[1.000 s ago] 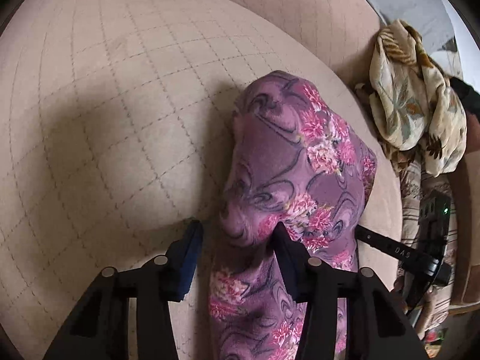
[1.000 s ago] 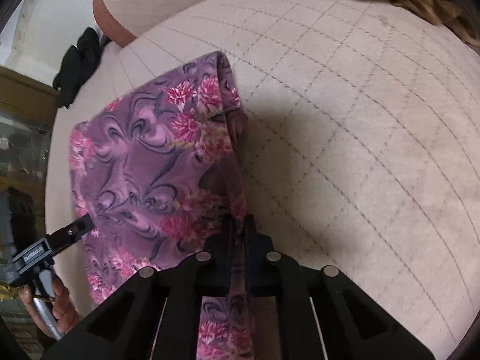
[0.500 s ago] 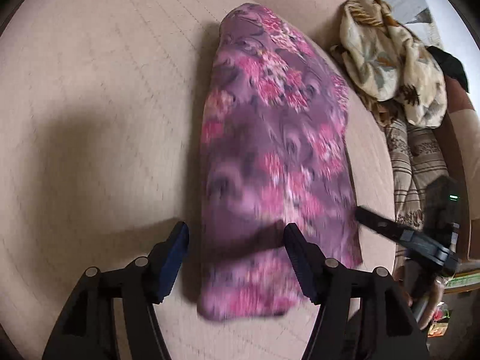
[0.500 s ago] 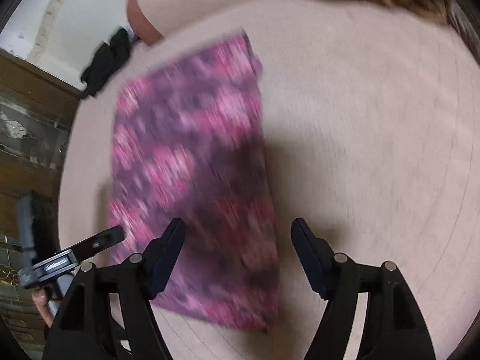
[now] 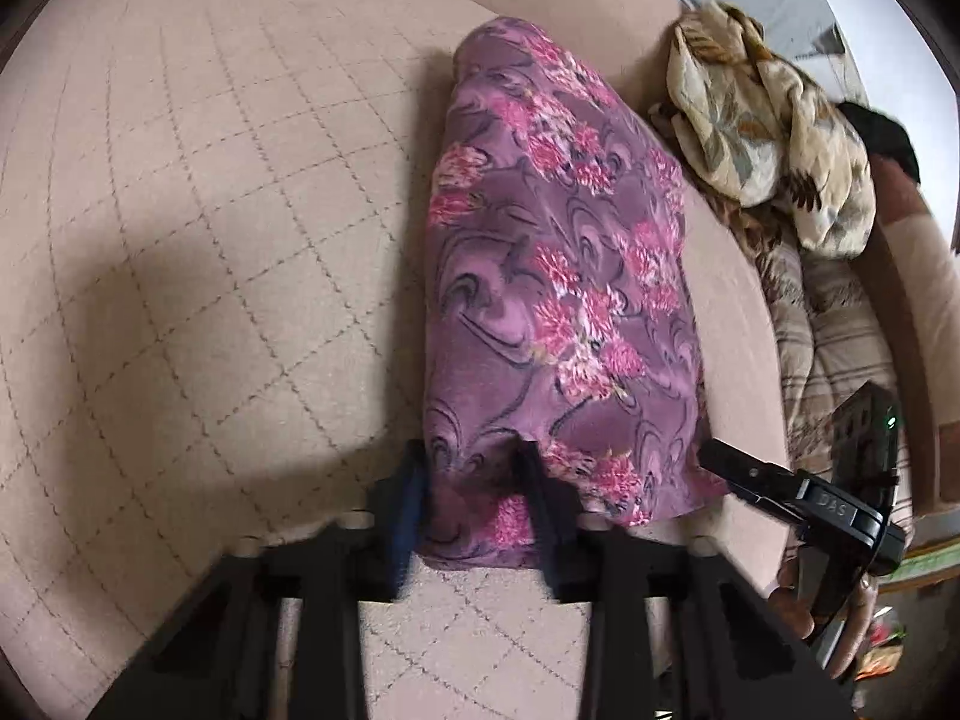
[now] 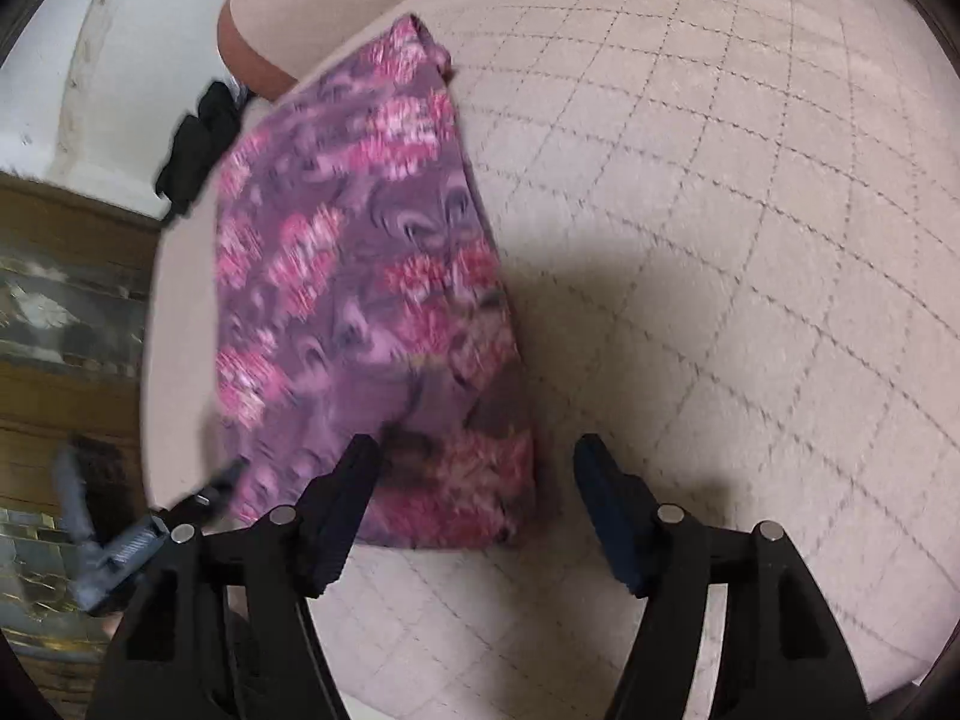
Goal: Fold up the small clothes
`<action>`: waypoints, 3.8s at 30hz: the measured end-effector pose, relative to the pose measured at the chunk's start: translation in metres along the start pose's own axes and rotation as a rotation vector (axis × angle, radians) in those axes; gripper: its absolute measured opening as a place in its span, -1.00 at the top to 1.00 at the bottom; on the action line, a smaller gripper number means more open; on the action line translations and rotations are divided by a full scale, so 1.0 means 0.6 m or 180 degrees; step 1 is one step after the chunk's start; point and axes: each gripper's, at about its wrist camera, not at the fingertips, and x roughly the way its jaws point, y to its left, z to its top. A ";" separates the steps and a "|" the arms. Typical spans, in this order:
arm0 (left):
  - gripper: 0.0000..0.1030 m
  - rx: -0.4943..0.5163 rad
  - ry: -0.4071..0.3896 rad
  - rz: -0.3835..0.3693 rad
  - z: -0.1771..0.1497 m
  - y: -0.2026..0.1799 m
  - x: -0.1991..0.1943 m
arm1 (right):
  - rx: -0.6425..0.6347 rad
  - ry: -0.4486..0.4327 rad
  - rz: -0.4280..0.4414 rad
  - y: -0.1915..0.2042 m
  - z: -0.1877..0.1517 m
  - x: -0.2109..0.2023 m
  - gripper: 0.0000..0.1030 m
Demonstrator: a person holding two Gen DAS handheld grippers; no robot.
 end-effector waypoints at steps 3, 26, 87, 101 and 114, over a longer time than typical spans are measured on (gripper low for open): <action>0.83 -0.0023 -0.0065 0.0021 -0.004 0.000 -0.007 | -0.0225 -0.0075 -0.0413 0.020 0.000 0.007 0.64; -0.78 0.1279 -0.1438 0.1515 -0.216 -0.145 -0.178 | -0.0643 -0.1033 -0.0726 0.118 -0.194 -0.147 -0.42; -0.92 0.1169 -0.1639 0.1669 -0.351 -0.235 -0.408 | -0.0970 -0.1561 -0.0999 0.232 -0.354 -0.363 -0.53; -0.92 0.1159 -0.1639 0.1655 -0.351 -0.234 -0.409 | -0.1002 -0.1542 -0.0983 0.236 -0.351 -0.366 -0.53; -0.92 0.1179 -0.1634 0.1547 -0.351 -0.234 -0.404 | -0.1018 -0.1519 -0.0982 0.245 -0.351 -0.363 -0.53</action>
